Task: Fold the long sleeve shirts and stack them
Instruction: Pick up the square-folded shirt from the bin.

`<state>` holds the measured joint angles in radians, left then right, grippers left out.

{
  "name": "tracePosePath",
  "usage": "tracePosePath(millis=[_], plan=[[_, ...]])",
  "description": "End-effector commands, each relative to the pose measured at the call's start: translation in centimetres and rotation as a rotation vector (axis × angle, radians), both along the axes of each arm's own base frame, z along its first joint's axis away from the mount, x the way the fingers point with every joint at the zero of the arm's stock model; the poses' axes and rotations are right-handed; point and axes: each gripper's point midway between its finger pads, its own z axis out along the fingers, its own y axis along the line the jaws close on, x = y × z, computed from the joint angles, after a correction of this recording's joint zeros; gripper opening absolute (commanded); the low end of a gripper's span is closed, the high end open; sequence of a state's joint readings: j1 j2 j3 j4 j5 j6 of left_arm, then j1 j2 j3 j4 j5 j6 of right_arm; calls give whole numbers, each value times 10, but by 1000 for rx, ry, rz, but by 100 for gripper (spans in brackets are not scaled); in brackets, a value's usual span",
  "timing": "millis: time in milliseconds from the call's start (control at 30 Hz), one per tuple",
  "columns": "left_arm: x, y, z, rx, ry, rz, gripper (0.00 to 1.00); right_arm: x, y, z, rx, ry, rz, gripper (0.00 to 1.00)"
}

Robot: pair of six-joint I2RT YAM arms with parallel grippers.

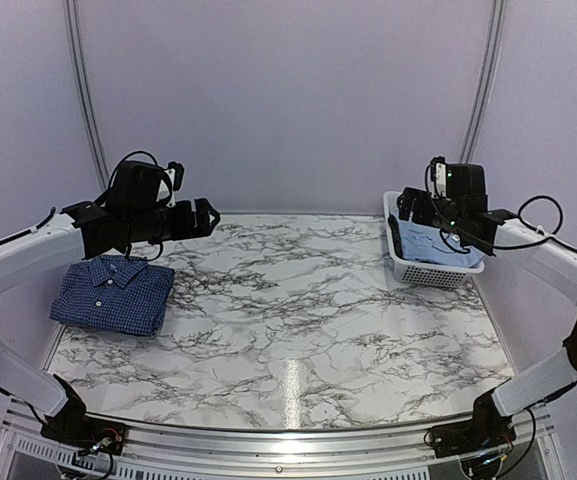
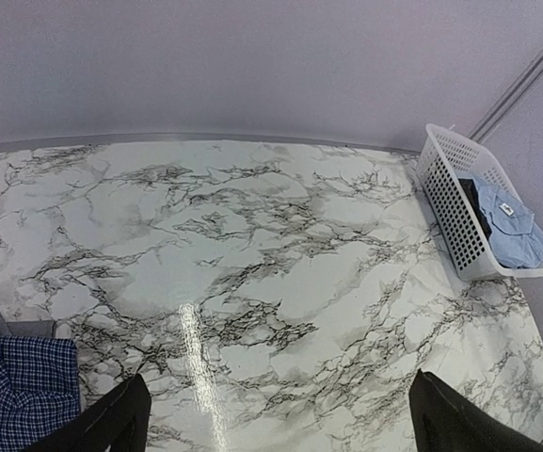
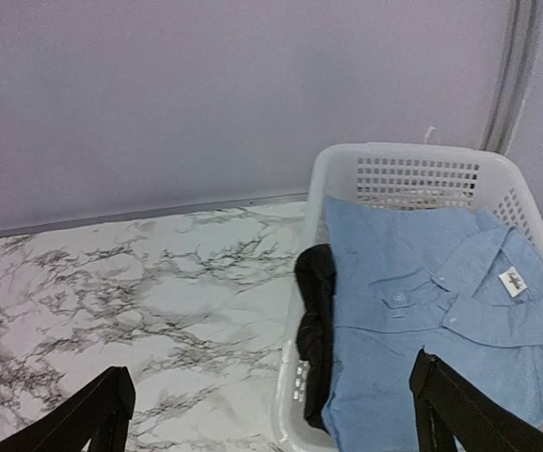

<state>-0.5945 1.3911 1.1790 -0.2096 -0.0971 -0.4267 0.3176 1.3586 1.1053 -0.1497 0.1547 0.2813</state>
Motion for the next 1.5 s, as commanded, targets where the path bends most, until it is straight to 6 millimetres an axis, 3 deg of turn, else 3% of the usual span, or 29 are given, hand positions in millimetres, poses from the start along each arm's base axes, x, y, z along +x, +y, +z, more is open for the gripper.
tracePosePath(millis=[0,133,233,433,633,767,833,933,967,1100,1300,1467], plan=[[-7,12,9,14,-14,12,99,30,-50,-10,4,40,-142,98],[-12,17,13,14,-26,18,99,55,-84,-39,-27,107,-209,96],[-14,19,14,8,-27,19,99,74,-96,-65,-29,173,-215,95],[-18,20,14,5,-23,16,99,105,-110,-118,17,268,-198,96],[-22,26,19,12,-34,26,99,120,-109,-170,20,363,-187,95],[-23,29,20,16,-37,32,99,120,-108,-195,26,409,-189,86],[-24,30,20,16,-37,34,99,119,-102,-200,51,418,-164,71],[-24,31,19,19,-35,37,99,118,-104,-192,52,403,-177,44],[-24,31,19,18,-35,37,99,119,-106,-185,47,389,-181,31],[-22,30,18,19,-32,36,99,124,-112,-156,13,346,-198,1],[-20,28,18,19,-29,37,99,129,-111,-86,-32,225,-177,0],[-19,27,16,21,-24,37,99,122,-84,-13,-86,92,-124,0]])
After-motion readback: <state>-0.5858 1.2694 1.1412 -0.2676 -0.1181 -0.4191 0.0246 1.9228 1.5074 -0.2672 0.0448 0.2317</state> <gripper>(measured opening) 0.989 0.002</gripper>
